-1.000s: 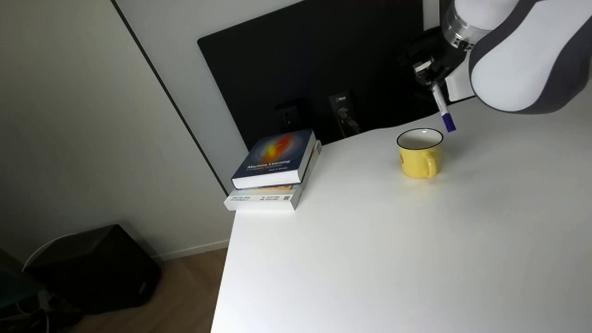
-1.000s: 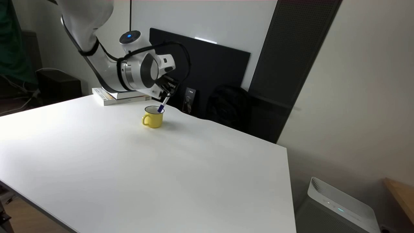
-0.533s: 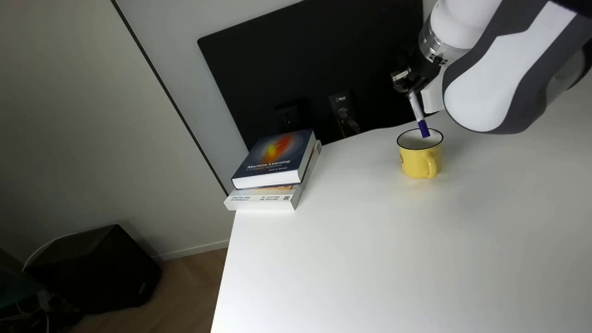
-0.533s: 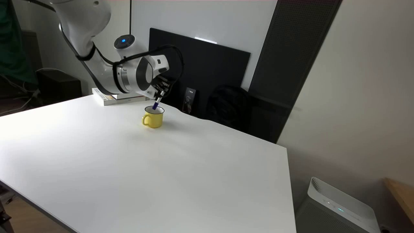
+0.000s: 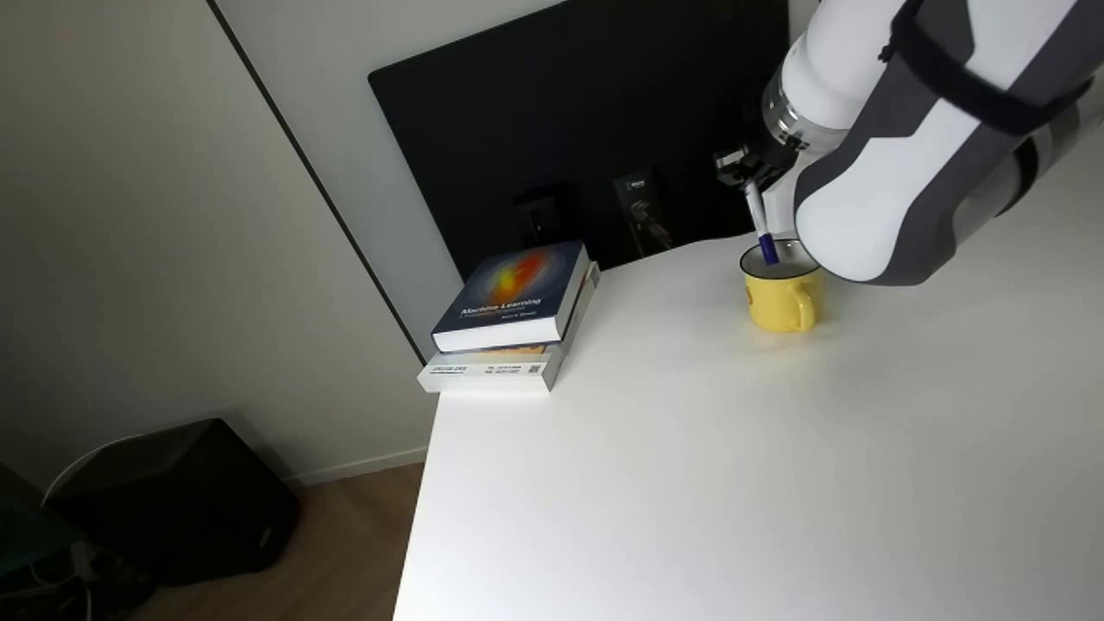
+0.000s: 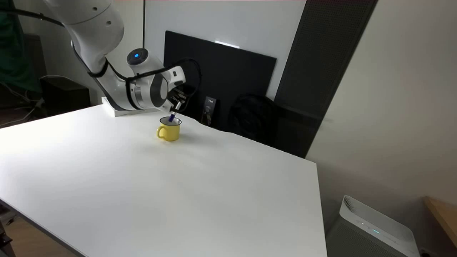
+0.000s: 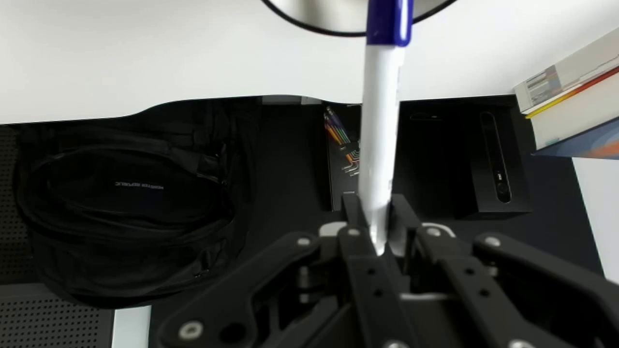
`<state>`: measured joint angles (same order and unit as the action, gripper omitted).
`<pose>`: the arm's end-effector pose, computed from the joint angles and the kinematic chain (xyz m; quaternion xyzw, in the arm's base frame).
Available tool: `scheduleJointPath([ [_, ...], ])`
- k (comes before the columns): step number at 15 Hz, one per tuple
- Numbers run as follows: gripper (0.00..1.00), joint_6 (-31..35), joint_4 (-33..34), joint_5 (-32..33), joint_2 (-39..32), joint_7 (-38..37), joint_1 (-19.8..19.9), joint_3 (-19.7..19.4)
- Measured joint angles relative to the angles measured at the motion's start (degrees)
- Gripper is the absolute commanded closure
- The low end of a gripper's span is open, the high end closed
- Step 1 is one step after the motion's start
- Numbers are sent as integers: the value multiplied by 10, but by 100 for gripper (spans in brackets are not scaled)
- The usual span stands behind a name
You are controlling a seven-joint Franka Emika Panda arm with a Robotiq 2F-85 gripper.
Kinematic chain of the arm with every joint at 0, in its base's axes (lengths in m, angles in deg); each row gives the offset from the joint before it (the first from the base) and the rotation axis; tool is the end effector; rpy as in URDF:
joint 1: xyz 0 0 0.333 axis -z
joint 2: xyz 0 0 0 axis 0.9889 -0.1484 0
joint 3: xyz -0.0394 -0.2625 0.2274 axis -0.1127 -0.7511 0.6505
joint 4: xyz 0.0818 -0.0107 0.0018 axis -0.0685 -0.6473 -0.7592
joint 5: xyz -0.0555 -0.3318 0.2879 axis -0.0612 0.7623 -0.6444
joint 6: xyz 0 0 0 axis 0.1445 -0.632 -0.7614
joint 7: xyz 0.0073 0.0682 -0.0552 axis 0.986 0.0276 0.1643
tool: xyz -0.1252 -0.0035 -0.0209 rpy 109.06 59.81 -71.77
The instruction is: Put the marker in the mug
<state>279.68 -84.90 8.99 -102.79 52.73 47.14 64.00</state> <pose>0.7665 0.2026 0.1809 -0.8862 0.0110 -0.4618 0.0357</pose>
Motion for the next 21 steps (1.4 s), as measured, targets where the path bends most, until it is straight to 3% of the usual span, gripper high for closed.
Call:
scheduleJointPath([
  [5,92,-1,13,-22,-26,0,0,-1],
  [6,57,-1,13,-25,-30,0,0,-2],
  [8,51,-7,13,-29,-34,0,0,-3],
  [15,3,-53,13,-34,-34,1,0,-8],
  [21,0,-123,7,-57,-9,49,10,-13],
])
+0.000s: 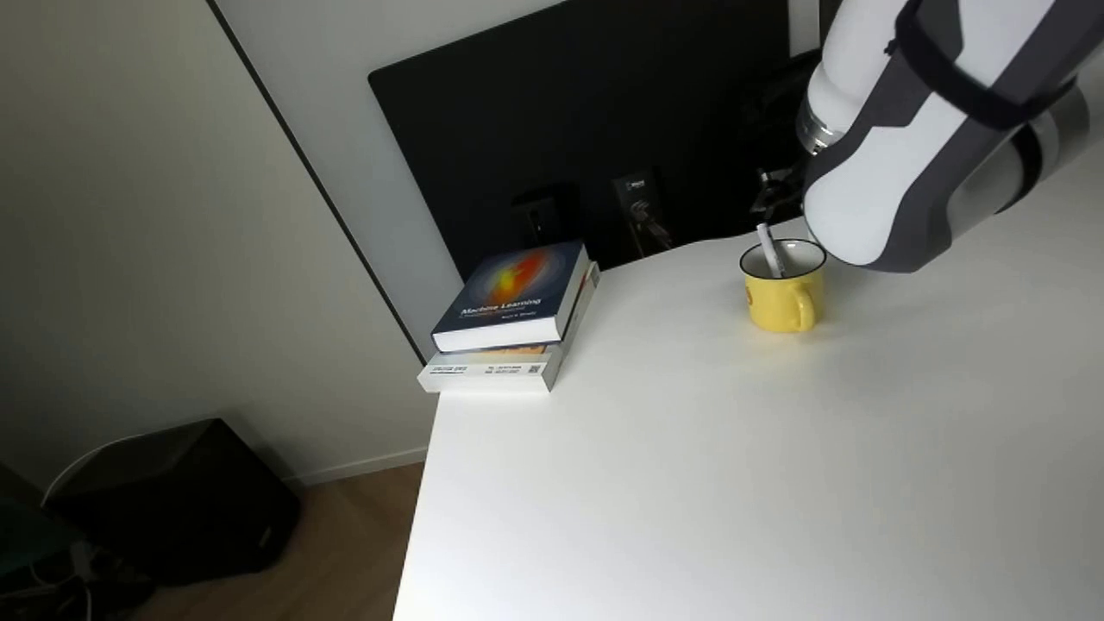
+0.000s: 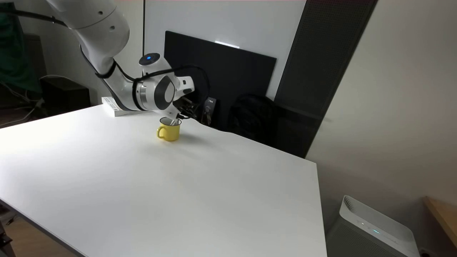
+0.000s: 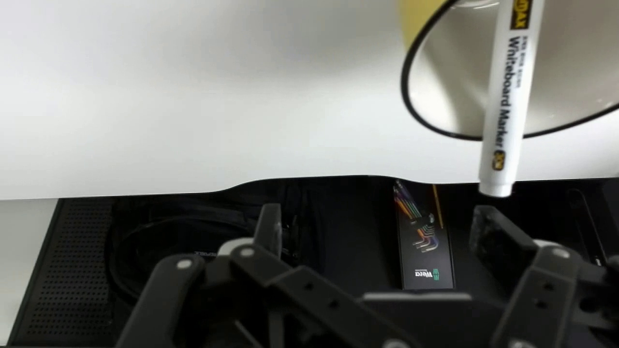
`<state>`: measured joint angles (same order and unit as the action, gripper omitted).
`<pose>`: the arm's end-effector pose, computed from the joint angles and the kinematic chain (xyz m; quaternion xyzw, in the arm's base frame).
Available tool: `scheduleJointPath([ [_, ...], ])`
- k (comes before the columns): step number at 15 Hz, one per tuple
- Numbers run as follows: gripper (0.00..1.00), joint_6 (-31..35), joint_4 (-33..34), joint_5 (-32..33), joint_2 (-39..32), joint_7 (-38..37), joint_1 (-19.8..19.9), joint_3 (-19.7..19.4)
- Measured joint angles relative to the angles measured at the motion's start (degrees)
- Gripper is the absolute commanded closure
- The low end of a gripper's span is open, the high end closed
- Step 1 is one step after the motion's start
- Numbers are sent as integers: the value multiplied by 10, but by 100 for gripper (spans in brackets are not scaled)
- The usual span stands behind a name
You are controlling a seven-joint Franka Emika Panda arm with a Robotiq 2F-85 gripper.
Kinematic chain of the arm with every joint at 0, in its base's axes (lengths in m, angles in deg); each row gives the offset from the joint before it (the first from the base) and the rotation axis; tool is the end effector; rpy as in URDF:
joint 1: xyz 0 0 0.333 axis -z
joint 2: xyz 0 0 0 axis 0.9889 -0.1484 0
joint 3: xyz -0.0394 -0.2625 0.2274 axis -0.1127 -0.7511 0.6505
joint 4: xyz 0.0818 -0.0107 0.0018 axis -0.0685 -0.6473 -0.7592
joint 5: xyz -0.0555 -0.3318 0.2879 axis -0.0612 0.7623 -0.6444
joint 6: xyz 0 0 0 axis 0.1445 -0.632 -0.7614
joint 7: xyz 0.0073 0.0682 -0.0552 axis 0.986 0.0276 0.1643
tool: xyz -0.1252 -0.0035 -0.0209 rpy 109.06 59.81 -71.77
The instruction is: Put the marker in the mug
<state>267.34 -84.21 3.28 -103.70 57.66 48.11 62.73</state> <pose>0.7751 0.1581 0.1509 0.9240 -0.0457 0.3789 0.0219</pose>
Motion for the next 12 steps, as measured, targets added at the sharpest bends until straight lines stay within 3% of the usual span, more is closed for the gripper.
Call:
scheduleJointPath([
  [5,0,-84,-27,3,66,40,33,21],
  [12,0,-318,-68,19,208,143,204,214],
])
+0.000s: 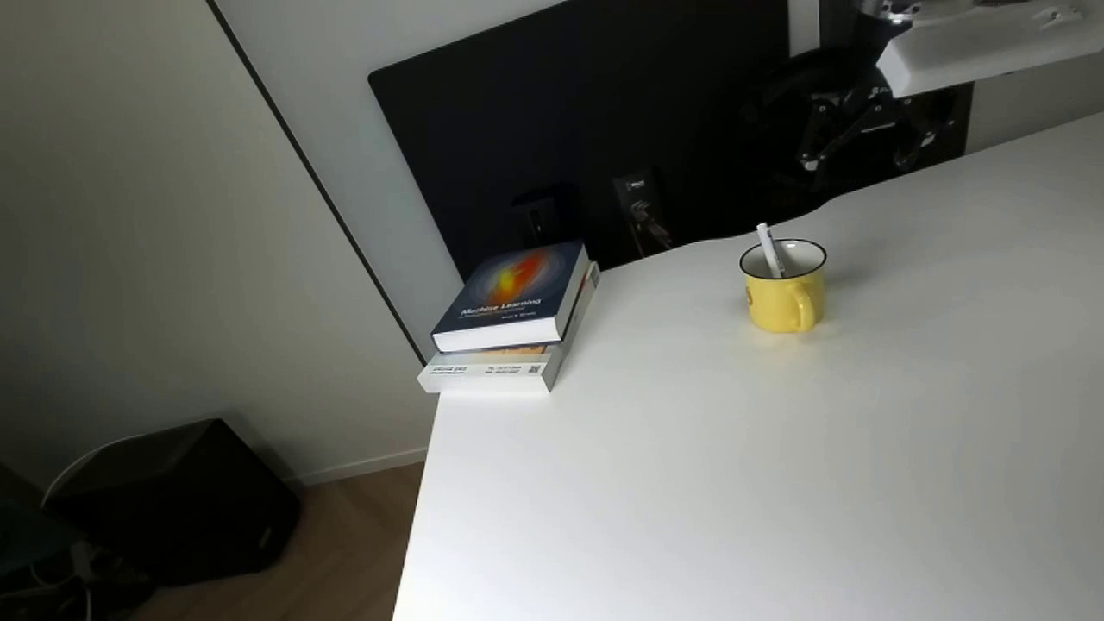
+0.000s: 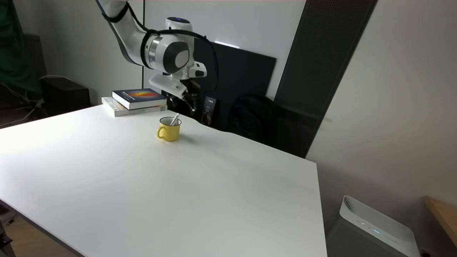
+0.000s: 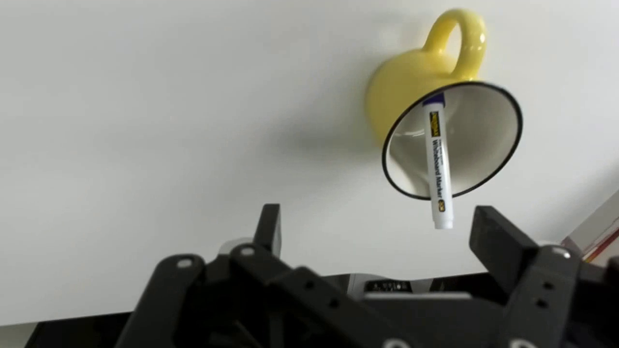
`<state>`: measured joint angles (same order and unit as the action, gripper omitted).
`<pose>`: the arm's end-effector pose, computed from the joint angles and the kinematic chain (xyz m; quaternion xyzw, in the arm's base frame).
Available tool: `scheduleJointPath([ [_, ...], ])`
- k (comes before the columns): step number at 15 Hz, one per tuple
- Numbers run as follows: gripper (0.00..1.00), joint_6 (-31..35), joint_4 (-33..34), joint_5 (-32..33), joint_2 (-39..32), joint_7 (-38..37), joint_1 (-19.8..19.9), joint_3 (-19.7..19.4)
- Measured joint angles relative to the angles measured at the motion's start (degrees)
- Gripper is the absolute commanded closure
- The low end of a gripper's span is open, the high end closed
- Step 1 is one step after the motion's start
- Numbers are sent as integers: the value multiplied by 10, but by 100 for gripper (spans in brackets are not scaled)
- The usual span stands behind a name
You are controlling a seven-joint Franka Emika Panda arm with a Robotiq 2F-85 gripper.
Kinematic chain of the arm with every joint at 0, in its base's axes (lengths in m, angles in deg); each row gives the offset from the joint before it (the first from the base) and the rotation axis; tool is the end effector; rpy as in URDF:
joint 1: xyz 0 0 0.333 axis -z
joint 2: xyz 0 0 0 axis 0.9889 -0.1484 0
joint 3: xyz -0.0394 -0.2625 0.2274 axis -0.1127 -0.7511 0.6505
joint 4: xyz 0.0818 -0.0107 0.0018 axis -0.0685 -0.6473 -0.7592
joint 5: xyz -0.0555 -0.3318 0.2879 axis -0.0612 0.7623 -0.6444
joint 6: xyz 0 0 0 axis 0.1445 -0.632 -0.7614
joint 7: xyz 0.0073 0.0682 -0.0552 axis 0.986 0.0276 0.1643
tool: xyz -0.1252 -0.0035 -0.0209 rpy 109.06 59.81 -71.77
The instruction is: Put the marker in the mug
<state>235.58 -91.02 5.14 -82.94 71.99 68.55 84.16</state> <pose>0.7459 0.1169 0.2429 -0.9849 0.0292 -0.1654 0.0408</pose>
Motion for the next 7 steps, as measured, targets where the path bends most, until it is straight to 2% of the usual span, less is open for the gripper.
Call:
scheduleJointPath([
  [3,0,-130,-9,-8,42,39,62,47],
  [5,0,-208,-12,-7,62,49,83,51],
  [7,0,-244,-17,-7,75,52,95,51],
])
